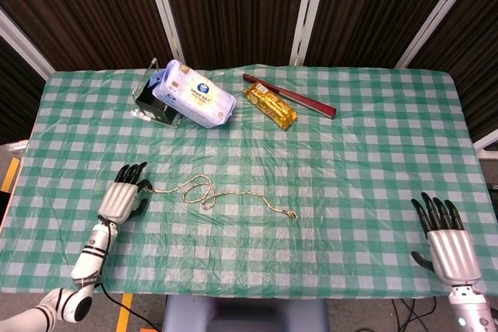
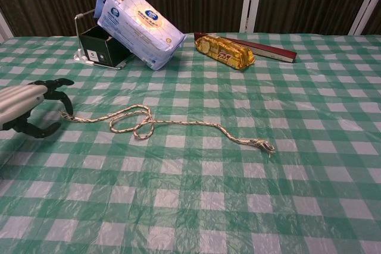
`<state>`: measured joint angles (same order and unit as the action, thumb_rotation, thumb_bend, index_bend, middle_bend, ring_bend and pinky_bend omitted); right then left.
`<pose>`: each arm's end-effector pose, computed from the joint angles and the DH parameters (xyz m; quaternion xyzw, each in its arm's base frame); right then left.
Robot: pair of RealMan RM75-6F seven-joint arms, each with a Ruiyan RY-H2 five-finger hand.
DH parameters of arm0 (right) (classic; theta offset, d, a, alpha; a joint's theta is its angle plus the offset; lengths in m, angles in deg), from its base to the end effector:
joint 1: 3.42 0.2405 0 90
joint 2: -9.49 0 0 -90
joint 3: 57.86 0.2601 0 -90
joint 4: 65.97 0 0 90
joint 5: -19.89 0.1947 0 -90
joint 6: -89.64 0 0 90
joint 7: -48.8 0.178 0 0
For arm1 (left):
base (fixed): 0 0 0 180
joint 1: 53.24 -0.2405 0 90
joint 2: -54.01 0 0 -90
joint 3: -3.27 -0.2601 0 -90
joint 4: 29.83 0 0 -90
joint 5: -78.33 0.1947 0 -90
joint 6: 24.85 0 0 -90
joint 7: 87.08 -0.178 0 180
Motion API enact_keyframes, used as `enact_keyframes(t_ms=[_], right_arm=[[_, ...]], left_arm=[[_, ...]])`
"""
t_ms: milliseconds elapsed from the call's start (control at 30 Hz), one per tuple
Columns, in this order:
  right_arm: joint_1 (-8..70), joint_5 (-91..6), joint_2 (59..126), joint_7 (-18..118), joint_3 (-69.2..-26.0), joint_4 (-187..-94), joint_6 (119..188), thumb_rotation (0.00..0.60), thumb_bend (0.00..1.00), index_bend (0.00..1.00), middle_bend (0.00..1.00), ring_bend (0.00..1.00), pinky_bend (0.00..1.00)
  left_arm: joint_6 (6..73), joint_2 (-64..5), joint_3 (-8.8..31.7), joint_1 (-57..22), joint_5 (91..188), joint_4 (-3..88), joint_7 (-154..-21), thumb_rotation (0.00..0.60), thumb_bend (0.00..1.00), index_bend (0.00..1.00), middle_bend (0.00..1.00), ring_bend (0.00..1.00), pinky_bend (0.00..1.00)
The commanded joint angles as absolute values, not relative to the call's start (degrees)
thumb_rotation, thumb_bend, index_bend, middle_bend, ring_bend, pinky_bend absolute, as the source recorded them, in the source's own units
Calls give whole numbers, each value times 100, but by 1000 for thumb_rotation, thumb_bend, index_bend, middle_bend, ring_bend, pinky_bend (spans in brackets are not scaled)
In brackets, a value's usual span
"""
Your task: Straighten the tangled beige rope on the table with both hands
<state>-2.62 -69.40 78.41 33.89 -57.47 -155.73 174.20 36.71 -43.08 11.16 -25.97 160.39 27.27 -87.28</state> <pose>-0.3187 -0.1831 0.1389 0.6498 -0.3413 0.2978 0.6104 -0.2731 0.3479 -0.0106 -0.6936 -0.3820 -0.3594 0.4938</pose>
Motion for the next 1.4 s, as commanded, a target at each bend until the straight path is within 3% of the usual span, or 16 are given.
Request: enact_keyframes(t_ms=[33,900,1400], right_arm=[[-252,-6923,7841,3370,-5752,-15583,17402,600,208,0,0,0,0],[-229,-6799,7825,3305,-5751,-15643,17383,600,209,0,0,0,0],[3,-6915,7941,3260,-5762,-15517,17111,600,209,0,0,0,0]], left_arm=[[3662,-4480,1148,-2467,16027,2521,-8624,600,464,406,0,0,0],[3527,-4864,1011,-2181,15958,1782,-8372,600,457,554,15,0,0],[3869,-4850,930,-2198,16072,1713,-8477,600,464,646,22,0,2]])
